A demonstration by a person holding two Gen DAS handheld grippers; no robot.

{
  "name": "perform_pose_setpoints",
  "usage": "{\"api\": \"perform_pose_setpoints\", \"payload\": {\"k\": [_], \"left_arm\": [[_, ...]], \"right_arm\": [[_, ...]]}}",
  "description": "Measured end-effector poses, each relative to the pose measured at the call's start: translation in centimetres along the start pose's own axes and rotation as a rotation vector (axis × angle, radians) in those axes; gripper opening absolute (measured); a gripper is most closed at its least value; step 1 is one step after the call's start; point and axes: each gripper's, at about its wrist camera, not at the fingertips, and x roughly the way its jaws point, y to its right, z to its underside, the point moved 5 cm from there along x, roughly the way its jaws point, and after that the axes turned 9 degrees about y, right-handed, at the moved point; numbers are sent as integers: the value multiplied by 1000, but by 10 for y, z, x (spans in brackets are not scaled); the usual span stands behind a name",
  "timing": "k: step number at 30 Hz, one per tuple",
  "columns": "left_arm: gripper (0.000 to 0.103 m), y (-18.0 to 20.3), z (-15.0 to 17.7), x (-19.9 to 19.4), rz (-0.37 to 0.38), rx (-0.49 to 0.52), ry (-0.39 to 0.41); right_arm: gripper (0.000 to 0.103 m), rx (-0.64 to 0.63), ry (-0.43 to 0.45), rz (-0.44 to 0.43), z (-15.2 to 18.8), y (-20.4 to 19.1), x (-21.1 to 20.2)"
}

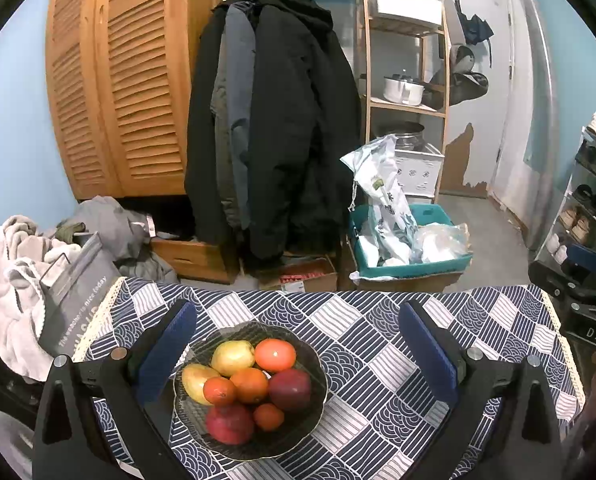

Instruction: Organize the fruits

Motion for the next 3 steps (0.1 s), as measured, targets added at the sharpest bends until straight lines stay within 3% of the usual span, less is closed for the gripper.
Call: {"api": "perform_pose_setpoints", "payload": {"k": [3], "left_arm": [[102,0,0,0,0,0,-1]], "right_arm": [[86,1,-2,0,0,0,0]]}}
